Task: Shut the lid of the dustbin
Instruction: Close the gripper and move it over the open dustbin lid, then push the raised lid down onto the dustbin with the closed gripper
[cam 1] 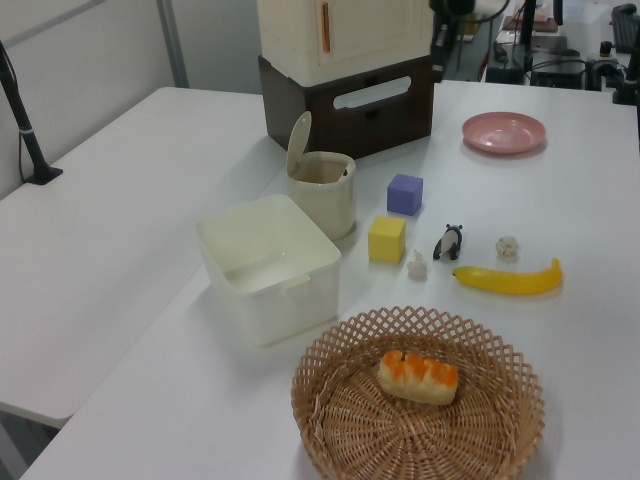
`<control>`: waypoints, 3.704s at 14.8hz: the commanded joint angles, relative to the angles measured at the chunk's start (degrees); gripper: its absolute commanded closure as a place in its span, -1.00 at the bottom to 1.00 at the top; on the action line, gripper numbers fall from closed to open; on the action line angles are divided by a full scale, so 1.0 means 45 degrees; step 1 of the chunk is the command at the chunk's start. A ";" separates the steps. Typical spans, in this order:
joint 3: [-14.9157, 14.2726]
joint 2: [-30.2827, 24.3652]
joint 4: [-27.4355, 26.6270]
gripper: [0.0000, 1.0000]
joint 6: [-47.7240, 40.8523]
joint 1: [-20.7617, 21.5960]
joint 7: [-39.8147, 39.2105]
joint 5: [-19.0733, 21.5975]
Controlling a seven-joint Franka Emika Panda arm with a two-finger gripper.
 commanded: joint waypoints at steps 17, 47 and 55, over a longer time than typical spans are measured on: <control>-0.0137 0.5260 0.2456 1.00 1.1702 0.1006 0.1830 0.0222; -0.0020 0.5535 0.1714 1.00 0.6337 0.1240 0.1342 0.0144; -0.0020 0.5905 0.1537 1.00 0.6435 0.1239 0.1322 0.0085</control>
